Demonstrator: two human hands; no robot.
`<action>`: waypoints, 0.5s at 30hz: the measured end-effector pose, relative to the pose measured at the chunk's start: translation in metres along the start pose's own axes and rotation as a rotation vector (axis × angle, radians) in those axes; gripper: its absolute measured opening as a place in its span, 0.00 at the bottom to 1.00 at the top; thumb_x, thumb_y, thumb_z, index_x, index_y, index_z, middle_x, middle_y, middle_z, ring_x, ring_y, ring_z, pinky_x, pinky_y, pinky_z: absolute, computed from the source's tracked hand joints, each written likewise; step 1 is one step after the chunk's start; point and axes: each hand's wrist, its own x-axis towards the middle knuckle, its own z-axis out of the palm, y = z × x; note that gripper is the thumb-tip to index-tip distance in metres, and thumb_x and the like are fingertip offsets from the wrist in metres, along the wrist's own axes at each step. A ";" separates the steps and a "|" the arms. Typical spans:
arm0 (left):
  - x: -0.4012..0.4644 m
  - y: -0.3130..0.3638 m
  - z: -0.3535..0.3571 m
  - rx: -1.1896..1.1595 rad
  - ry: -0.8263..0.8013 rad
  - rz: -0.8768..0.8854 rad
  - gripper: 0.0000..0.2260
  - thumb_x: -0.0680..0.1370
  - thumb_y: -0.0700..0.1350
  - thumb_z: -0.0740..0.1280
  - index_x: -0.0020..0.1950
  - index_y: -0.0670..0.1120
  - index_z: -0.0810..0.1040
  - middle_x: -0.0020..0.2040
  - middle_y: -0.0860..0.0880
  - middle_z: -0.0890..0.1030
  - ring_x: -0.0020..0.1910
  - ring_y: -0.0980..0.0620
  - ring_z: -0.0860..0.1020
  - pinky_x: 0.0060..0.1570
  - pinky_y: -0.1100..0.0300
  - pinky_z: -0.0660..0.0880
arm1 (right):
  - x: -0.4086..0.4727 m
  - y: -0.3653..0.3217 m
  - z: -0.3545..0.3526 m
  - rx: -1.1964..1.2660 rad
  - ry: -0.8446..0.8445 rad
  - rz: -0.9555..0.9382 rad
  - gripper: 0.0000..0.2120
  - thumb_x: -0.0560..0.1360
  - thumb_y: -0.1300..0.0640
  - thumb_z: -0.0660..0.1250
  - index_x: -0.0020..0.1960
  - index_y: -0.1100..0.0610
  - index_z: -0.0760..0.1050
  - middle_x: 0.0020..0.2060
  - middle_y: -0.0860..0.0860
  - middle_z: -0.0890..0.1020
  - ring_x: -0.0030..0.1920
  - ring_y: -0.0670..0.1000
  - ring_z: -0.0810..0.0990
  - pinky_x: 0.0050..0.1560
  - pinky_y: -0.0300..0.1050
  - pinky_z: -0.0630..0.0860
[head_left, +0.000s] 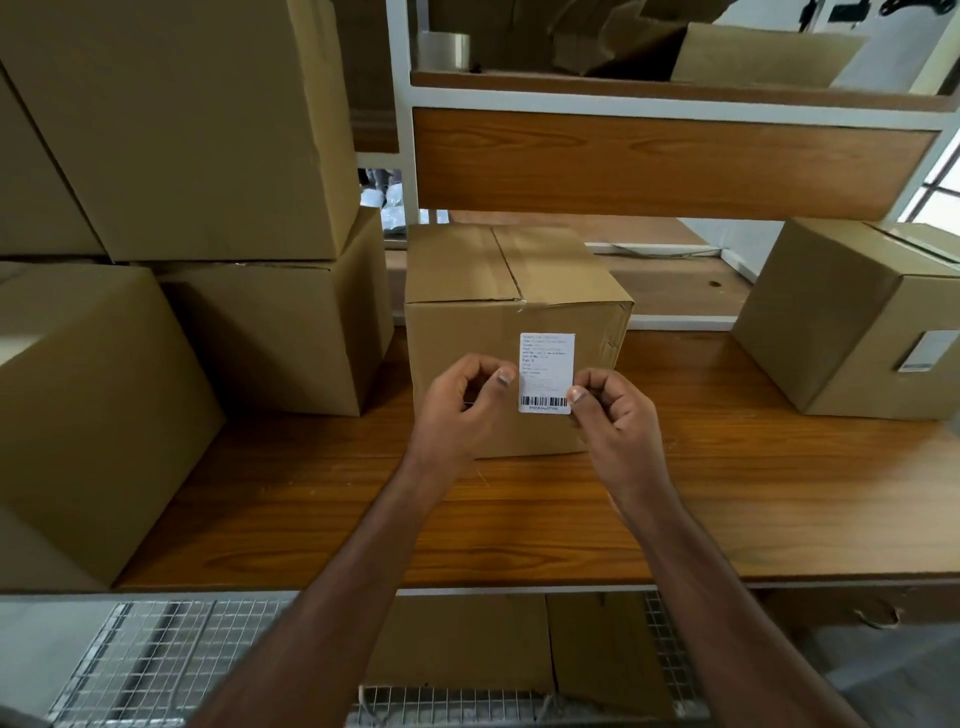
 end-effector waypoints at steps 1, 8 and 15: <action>-0.002 0.003 0.001 -0.007 -0.008 0.006 0.05 0.83 0.45 0.64 0.54 0.45 0.79 0.50 0.52 0.83 0.50 0.61 0.81 0.44 0.66 0.78 | 0.000 0.000 -0.002 -0.001 -0.011 -0.006 0.05 0.80 0.63 0.65 0.54 0.59 0.78 0.49 0.53 0.83 0.50 0.48 0.82 0.44 0.37 0.78; -0.021 0.021 0.011 0.054 0.052 -0.043 0.03 0.83 0.44 0.64 0.53 0.46 0.76 0.50 0.51 0.82 0.50 0.61 0.81 0.44 0.67 0.79 | -0.005 -0.004 -0.017 -0.019 -0.084 -0.057 0.07 0.78 0.60 0.68 0.53 0.50 0.78 0.49 0.46 0.83 0.53 0.47 0.83 0.49 0.39 0.81; -0.041 0.032 0.028 0.034 0.137 -0.132 0.05 0.83 0.45 0.63 0.56 0.45 0.76 0.54 0.54 0.81 0.54 0.62 0.81 0.49 0.63 0.81 | -0.010 -0.005 -0.032 0.076 -0.049 -0.022 0.23 0.77 0.56 0.70 0.70 0.54 0.69 0.47 0.49 0.83 0.51 0.44 0.82 0.48 0.37 0.80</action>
